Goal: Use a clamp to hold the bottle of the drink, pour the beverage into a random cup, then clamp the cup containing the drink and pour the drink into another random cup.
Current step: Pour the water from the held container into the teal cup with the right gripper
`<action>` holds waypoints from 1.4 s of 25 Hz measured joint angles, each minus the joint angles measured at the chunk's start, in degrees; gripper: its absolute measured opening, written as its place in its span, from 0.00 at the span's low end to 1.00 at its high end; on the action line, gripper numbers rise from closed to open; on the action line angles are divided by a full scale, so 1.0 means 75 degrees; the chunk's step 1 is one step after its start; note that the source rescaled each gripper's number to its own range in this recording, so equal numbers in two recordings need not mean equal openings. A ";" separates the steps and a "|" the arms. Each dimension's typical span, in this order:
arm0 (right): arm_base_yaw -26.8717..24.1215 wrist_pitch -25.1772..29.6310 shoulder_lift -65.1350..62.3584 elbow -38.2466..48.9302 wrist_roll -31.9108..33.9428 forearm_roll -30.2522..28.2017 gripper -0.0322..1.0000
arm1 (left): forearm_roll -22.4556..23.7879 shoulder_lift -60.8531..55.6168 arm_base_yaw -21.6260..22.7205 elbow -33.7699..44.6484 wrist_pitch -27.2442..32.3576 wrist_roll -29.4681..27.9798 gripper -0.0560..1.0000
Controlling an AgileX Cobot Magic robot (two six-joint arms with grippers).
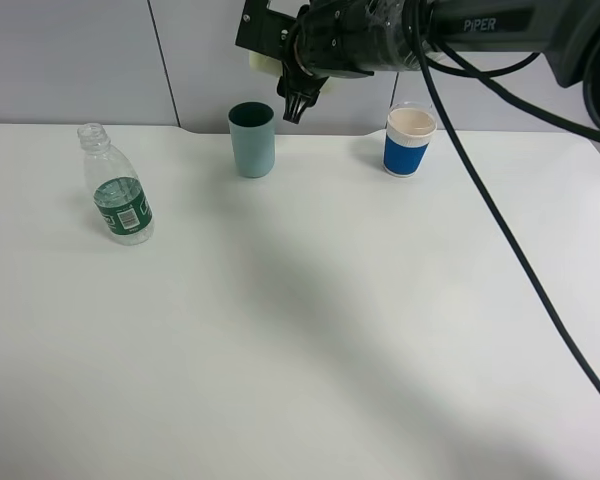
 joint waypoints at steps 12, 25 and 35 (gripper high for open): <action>0.0103 0.0211 0.0000 -0.0010 -0.0022 -0.0637 0.04 | 0.0000 0.0000 0.0000 0.0000 0.0000 0.0000 1.00; 0.0103 0.0289 0.0000 -0.0010 -0.0022 -0.1043 0.04 | 0.0000 0.0000 0.0000 0.0000 0.0000 0.0000 1.00; 0.0103 0.0371 0.0000 -0.0010 -0.0022 -0.1377 0.04 | 0.0000 0.0000 0.0000 0.0000 0.0000 0.0000 1.00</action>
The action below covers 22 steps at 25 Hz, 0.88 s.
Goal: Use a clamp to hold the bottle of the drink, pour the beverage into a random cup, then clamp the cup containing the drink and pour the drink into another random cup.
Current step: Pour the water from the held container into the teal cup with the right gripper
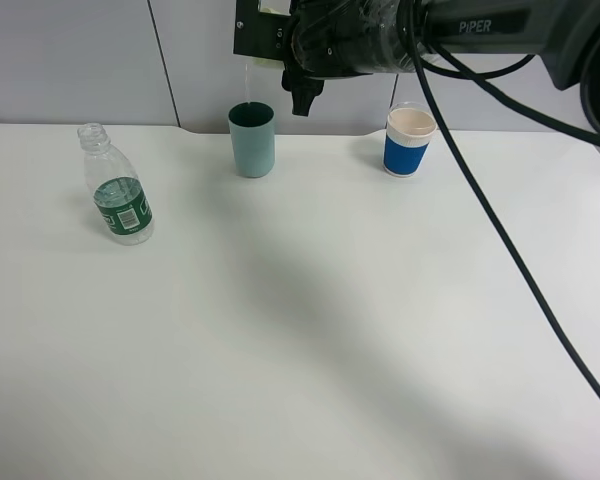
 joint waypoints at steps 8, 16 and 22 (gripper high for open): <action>0.0000 0.0042 0.0000 0.0000 0.0000 -0.0025 0.04 | 0.0000 0.0000 0.0000 0.0000 0.0000 0.0000 1.00; 0.0000 0.0056 0.0000 0.0000 0.0000 -0.0345 0.04 | 0.0000 0.0000 0.0000 0.0000 0.0000 0.0000 1.00; 0.0000 0.0056 0.0000 0.0000 0.0000 -0.0711 0.04 | 0.0000 0.0000 0.0000 0.0000 0.0000 0.0000 1.00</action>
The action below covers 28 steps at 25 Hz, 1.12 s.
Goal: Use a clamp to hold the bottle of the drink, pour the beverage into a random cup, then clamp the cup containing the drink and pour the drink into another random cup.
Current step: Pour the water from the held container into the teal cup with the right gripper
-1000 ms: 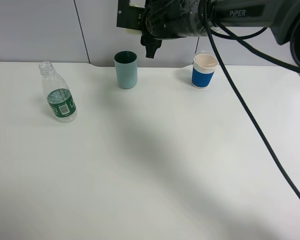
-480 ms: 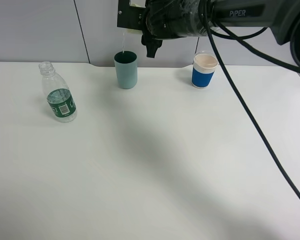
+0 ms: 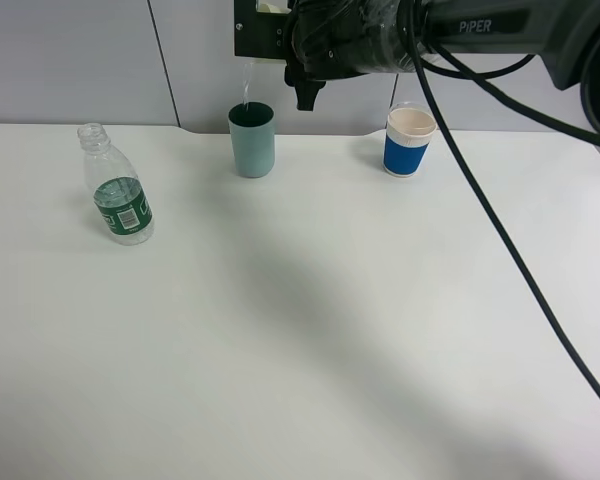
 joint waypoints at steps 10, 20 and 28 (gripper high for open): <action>0.0000 0.0000 0.0000 0.0000 -0.0747 -0.0151 0.04 | 0.0000 0.0000 0.0000 0.0000 0.0000 0.0000 1.00; 0.0000 0.0000 0.0000 0.0000 -0.1108 -0.0207 0.04 | 0.0000 0.0000 0.0000 0.0000 -0.0008 0.0000 1.00; 0.0000 0.0062 0.0000 0.0000 -0.1108 -0.0256 0.04 | 0.0000 0.0000 0.0000 0.0000 -0.0008 0.0000 1.00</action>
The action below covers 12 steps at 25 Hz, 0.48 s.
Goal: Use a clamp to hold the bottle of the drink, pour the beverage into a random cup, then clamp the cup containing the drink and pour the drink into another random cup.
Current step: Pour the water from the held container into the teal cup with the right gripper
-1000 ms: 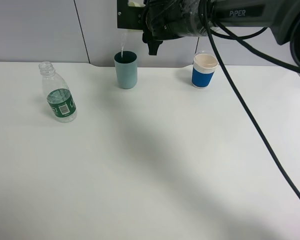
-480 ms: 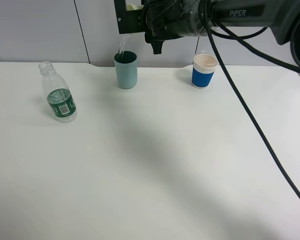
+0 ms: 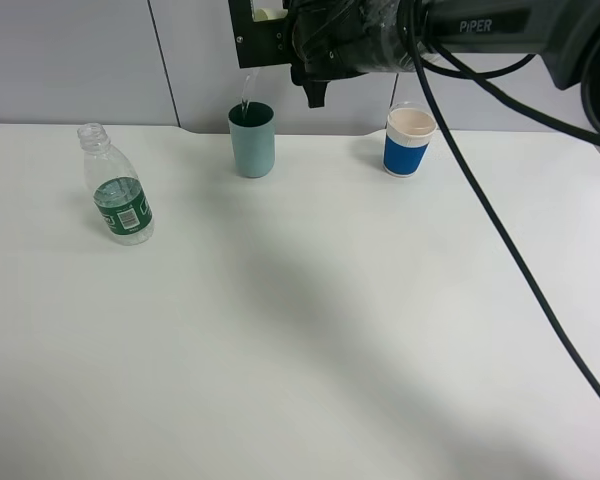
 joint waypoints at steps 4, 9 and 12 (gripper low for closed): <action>0.0000 0.0160 0.0000 0.0000 0.0000 0.0000 0.04 | 0.0000 0.0000 0.0000 0.0000 0.0000 0.0000 1.00; 0.0000 0.0193 0.0000 0.0000 0.0000 -0.0092 0.04 | 0.0000 0.0000 0.0000 0.0000 0.0000 0.0000 1.00; 0.0000 0.0195 0.0000 0.0000 -0.0009 -0.0247 0.04 | 0.0000 0.0000 0.0000 0.0000 0.0000 0.0000 1.00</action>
